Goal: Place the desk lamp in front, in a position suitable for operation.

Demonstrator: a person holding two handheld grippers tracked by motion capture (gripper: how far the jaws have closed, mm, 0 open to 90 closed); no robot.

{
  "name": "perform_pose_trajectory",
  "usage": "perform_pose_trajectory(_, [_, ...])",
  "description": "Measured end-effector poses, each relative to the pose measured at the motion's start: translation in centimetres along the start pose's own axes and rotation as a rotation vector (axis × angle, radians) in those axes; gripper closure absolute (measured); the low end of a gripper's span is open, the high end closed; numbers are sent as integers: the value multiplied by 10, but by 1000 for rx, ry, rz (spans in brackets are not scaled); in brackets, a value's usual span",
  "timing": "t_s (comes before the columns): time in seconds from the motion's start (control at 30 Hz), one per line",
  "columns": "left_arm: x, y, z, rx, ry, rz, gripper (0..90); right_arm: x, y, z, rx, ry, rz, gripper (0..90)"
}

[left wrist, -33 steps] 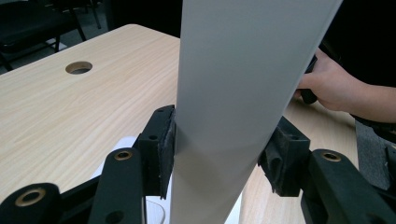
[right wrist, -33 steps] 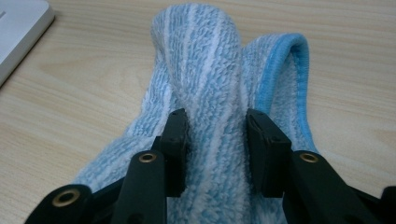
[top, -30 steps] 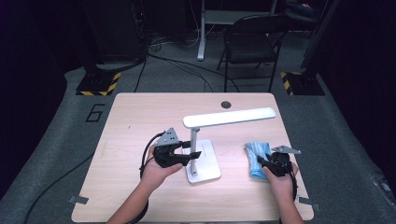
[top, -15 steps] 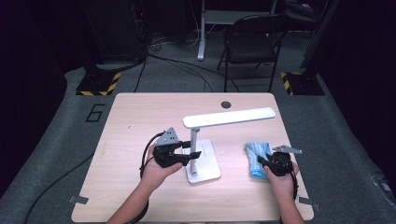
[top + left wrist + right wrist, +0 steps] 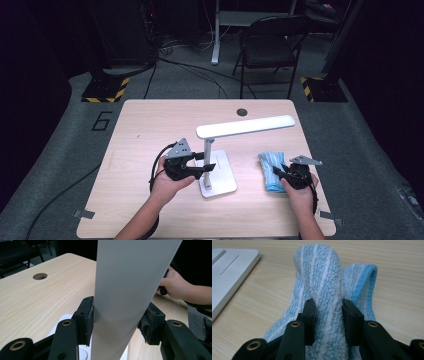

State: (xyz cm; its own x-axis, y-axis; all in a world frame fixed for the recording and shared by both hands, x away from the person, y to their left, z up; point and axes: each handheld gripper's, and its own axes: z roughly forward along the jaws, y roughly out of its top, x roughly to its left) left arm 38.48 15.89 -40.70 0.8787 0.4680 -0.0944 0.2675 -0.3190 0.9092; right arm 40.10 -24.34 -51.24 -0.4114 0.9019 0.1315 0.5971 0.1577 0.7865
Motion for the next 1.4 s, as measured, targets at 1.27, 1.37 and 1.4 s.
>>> perform_pose_trajectory(1.27, [-10,0,1,10,-49,27,511,119,10,24,46,297,-224,663])
perform_pose_trajectory(1.37, [-10,-1,1,8,-50,27,511,123,9,26,49,301,-229,657])
perform_pose_trajectory(1.4, [-10,-1,1,10,-48,28,511,124,9,27,49,303,-226,655])
